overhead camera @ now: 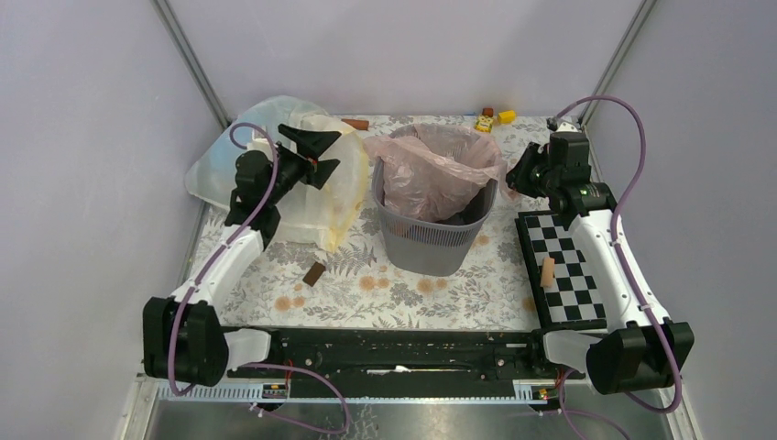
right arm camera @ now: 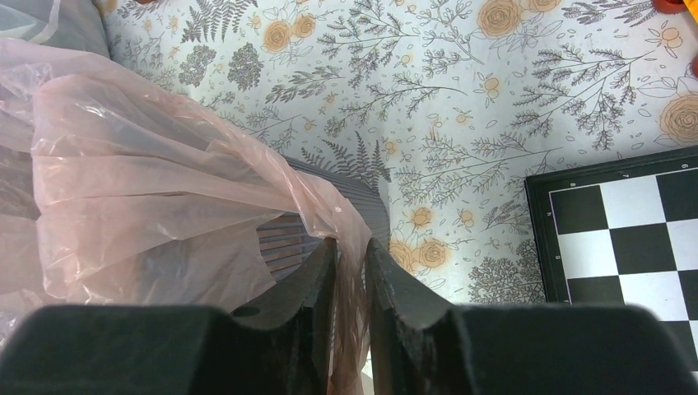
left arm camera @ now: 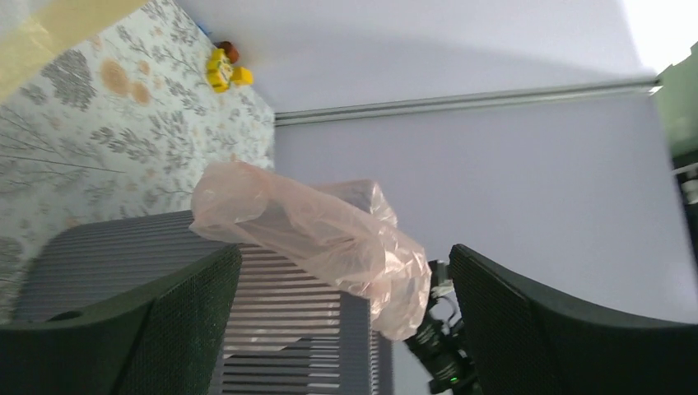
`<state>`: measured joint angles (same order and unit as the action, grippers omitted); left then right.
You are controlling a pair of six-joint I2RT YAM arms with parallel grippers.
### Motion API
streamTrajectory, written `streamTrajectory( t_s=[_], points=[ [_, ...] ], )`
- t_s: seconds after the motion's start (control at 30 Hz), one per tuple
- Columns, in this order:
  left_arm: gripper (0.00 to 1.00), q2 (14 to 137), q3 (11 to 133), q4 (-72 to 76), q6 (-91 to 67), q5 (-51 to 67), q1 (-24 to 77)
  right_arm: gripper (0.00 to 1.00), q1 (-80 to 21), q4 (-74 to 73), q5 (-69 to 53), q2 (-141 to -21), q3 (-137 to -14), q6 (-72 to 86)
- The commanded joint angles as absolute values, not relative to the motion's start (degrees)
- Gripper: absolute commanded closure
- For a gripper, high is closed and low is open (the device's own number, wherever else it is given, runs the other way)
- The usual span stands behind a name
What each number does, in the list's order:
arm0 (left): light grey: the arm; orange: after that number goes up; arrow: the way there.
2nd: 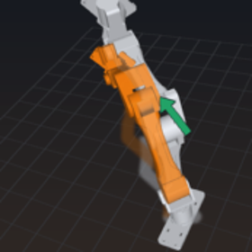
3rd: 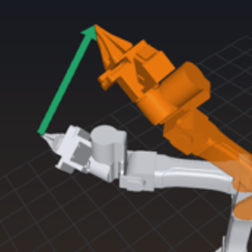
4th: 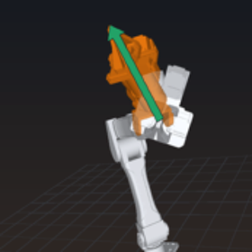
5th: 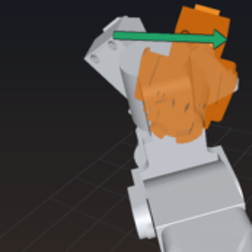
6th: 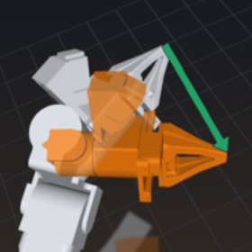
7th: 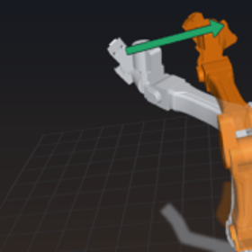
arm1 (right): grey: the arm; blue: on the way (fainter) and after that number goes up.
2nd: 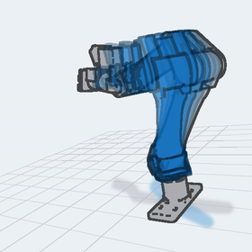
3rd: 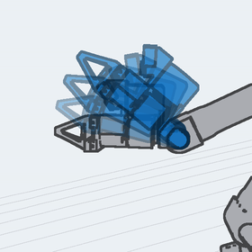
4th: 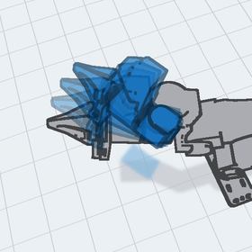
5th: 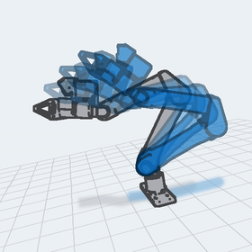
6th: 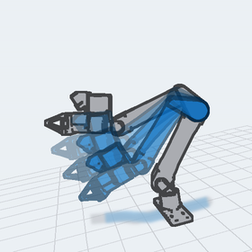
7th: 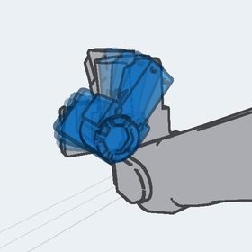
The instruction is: Put the trash bags into the trash bin
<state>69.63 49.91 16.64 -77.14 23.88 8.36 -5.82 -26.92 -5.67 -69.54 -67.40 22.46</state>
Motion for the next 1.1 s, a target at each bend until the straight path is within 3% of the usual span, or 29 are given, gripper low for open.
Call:
streamTrajectory(
  t_s=[0.0,0.37,0.53,0.73,0.83,0.97,1.07],
  points=[
    [0.02,73.1,47.6,32.8,-92.7,21.2,9.0,0.74,-5.5,-24.4,-6.8,-69.7,-67.1,23.1],
    [0.07,82.7,55.4,25.8,-97.6,17.1,13.8,0.73,-5.5,-24.0,-5.7,-69.2,-66.5,23.8],
    [0.29,83.8,56.7,26.1,-97.5,17.0,15.5,0.72,-5.5,-24.0,-5.6,-68.8,-66.3,23.7],
    [0.39,84.3,56.6,27.0,-98.1,18.5,16.4,0.73,-5.5,-24.0,-5.7,-68.7,-66.1,23.8],
    [0.53,83.2,56.1,25.9,-97.7,17.9,16.9,0.73,-5.5,-24.0,-5.6,-68.5,-65.9,23.8],
    [1.0,81.7,54.7,27.7,-96.9,17.4,17.5,0.73,-5.5,-24.0,-5.6,-68.2,-65.7,23.9],
    [1.0,78.2,53.2,25.5,-94.2,16.3,17.5,0.73,-5.5,-24.0,-5.1,-67.7,-65.3,23.8]
  ],
)
